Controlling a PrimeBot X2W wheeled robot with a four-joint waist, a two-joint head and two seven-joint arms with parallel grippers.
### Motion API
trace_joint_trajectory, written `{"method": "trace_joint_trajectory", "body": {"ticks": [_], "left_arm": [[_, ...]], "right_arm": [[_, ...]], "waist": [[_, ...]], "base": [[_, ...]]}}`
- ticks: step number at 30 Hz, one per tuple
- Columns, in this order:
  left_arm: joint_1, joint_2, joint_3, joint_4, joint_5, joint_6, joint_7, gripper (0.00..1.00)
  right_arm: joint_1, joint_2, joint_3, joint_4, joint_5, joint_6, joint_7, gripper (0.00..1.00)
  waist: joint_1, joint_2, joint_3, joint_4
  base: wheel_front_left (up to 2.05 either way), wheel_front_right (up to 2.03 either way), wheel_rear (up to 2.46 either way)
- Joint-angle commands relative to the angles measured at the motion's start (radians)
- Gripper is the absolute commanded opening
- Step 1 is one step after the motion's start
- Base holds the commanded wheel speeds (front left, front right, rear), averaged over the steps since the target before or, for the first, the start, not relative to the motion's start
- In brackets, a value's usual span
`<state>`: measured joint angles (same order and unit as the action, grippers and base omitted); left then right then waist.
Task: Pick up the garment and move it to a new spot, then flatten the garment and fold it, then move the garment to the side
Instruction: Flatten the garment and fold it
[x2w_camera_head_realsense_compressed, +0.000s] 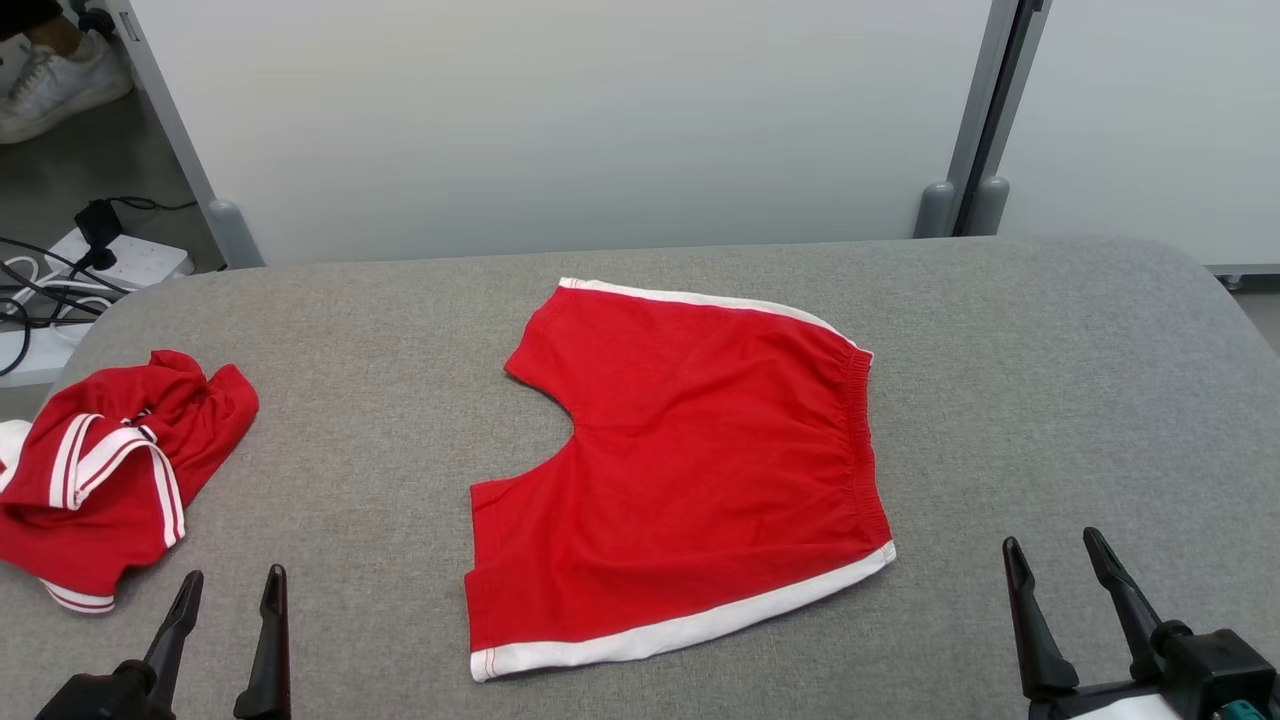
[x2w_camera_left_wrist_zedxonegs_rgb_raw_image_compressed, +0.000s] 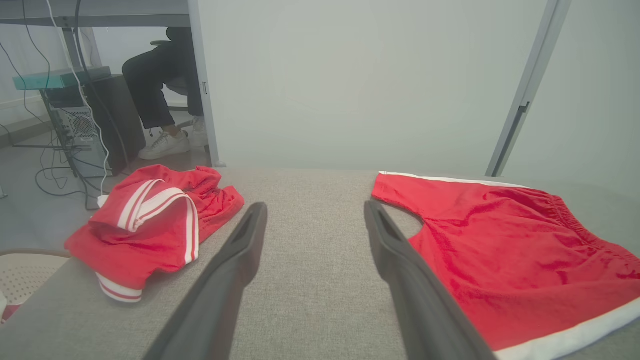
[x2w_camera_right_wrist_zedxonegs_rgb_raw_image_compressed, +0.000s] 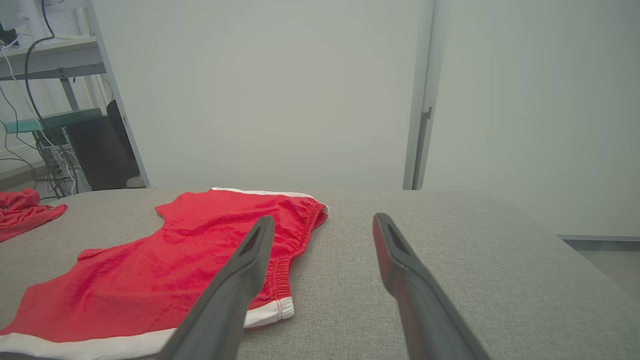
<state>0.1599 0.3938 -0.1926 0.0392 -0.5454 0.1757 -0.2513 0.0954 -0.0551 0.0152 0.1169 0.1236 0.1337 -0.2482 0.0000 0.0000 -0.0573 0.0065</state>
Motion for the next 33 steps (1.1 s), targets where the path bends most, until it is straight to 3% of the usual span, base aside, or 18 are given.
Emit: {"method": "trace_joint_trajectory", "body": {"ticks": [1,11,15,23,33], "left_arm": [[-0.038,0.02,0.041,-0.019,-0.003,-0.001,-0.01,1.0],[-0.049,0.008,0.027,-0.018,-0.022,-0.008,0.005,1.0],[-0.069,-0.01,-0.029,0.006,-0.038,-0.042,0.06,1.0],[-0.131,-0.054,-0.153,0.097,-0.074,-0.114,0.219,1.0],[-0.258,-0.09,-0.218,0.249,-0.121,-0.209,0.321,1.0]], "right_arm": [[-0.012,-0.007,0.021,-0.027,0.003,-0.003,-0.006,1.0],[-0.014,-0.01,0.02,-0.036,-0.009,-0.003,-0.005,1.0],[-0.038,-0.029,0.057,-0.025,-0.005,-0.003,0.009,1.0],[-0.112,-0.135,0.175,0.055,0.06,-0.003,0.093,1.0],[-0.245,-0.23,0.3,0.156,0.141,-0.003,0.138,1.0]], "waist": [[0.0,0.0,0.0,0.0],[0.0,0.0,0.007,0.007],[0.0,0.0,0.021,0.009],[0.0,0.0,0.062,0.021],[0.0,0.0,0.17,0.024]], "base": [[0.0,0.0,0.0],[0.0,0.0,0.0],[0.0,0.0,0.0],[0.0,0.0,0.0],[0.0,0.0,0.0]]}}
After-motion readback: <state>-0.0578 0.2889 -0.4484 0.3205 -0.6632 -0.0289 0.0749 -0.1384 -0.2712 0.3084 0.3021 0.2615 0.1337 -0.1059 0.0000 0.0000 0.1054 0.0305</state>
